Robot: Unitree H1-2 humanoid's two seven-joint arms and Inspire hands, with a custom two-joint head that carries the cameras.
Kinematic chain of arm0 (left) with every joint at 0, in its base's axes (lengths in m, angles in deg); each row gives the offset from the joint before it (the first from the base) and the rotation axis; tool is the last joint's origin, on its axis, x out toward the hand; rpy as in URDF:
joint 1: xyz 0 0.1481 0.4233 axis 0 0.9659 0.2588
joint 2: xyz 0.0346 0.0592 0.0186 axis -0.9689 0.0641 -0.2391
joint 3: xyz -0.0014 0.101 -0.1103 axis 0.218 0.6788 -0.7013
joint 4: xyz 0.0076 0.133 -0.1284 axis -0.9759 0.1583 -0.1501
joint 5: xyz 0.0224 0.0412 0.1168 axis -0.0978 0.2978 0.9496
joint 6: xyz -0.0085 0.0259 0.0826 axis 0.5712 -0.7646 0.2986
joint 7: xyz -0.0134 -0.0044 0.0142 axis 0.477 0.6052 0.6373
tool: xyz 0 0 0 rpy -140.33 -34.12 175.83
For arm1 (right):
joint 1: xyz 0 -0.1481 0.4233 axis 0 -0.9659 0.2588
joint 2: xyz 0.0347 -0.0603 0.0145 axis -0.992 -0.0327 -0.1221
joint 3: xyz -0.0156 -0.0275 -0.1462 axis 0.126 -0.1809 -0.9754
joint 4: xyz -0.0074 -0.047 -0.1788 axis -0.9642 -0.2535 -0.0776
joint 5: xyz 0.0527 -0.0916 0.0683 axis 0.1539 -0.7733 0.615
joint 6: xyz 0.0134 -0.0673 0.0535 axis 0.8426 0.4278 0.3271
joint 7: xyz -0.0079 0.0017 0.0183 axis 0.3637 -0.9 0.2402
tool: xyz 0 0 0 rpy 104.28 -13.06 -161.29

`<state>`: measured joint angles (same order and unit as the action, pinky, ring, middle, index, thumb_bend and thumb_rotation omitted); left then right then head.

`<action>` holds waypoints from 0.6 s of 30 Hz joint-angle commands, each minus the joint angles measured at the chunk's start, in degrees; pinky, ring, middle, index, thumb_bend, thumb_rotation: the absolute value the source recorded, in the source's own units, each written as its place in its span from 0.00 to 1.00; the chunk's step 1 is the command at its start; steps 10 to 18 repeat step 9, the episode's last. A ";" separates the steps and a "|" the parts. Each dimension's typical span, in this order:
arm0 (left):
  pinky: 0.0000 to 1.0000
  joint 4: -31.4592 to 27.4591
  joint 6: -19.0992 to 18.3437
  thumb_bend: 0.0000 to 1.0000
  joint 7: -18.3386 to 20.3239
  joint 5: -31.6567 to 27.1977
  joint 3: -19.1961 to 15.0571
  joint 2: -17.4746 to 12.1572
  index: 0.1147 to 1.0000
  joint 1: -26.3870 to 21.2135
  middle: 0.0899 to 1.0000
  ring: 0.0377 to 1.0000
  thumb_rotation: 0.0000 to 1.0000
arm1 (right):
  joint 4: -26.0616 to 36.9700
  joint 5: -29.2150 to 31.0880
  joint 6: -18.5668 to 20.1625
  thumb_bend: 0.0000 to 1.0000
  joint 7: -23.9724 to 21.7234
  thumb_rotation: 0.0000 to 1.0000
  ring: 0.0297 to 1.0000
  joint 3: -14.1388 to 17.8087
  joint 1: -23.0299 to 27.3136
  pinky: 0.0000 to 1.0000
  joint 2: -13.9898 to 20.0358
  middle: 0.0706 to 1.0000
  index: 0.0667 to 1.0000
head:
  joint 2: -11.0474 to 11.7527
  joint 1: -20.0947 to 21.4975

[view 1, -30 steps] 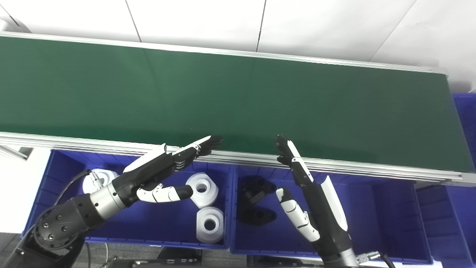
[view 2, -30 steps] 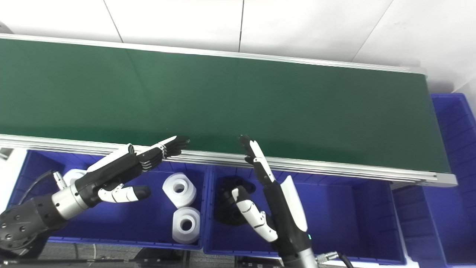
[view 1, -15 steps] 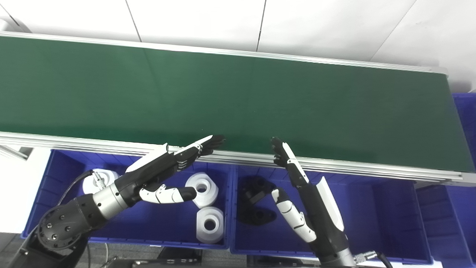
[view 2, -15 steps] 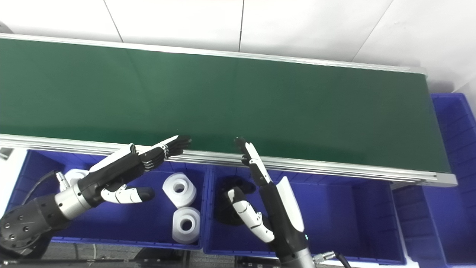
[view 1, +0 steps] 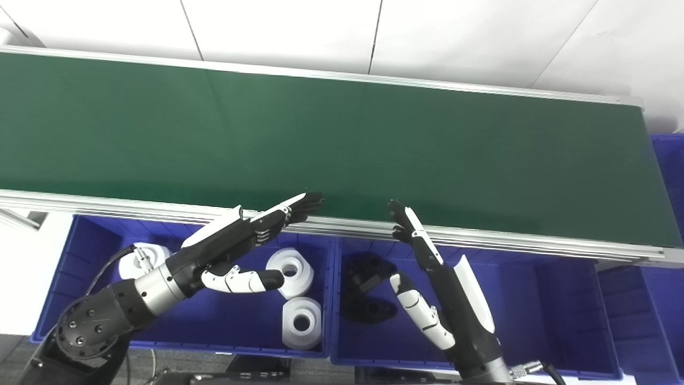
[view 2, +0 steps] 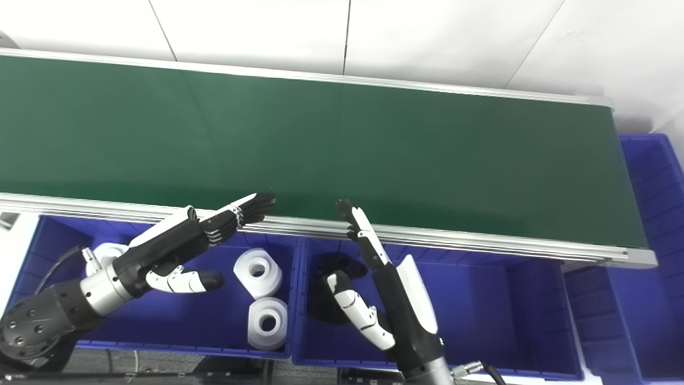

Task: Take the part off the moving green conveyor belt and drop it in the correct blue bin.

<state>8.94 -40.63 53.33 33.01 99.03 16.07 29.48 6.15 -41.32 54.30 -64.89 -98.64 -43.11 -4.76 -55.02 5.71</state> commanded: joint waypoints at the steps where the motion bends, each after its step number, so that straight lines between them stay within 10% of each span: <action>1: 1.00 -0.52 1.32 0.48 0.07 -0.42 -0.46 -0.09 1.00 -0.07 1.00 1.00 0.65 | 1.55 0.48 -1.00 0.41 0.56 0.99 0.96 -0.17 -0.69 0.89 -0.15 0.98 0.97 | -0.16 -0.05; 18: 1.00 -1.17 0.92 0.47 0.02 -0.56 -0.48 -0.04 1.00 0.09 1.00 1.00 0.64 | 1.51 0.91 -1.13 0.42 0.63 0.98 0.96 -0.10 -0.84 0.90 -0.17 0.98 0.97 | -0.47 -0.13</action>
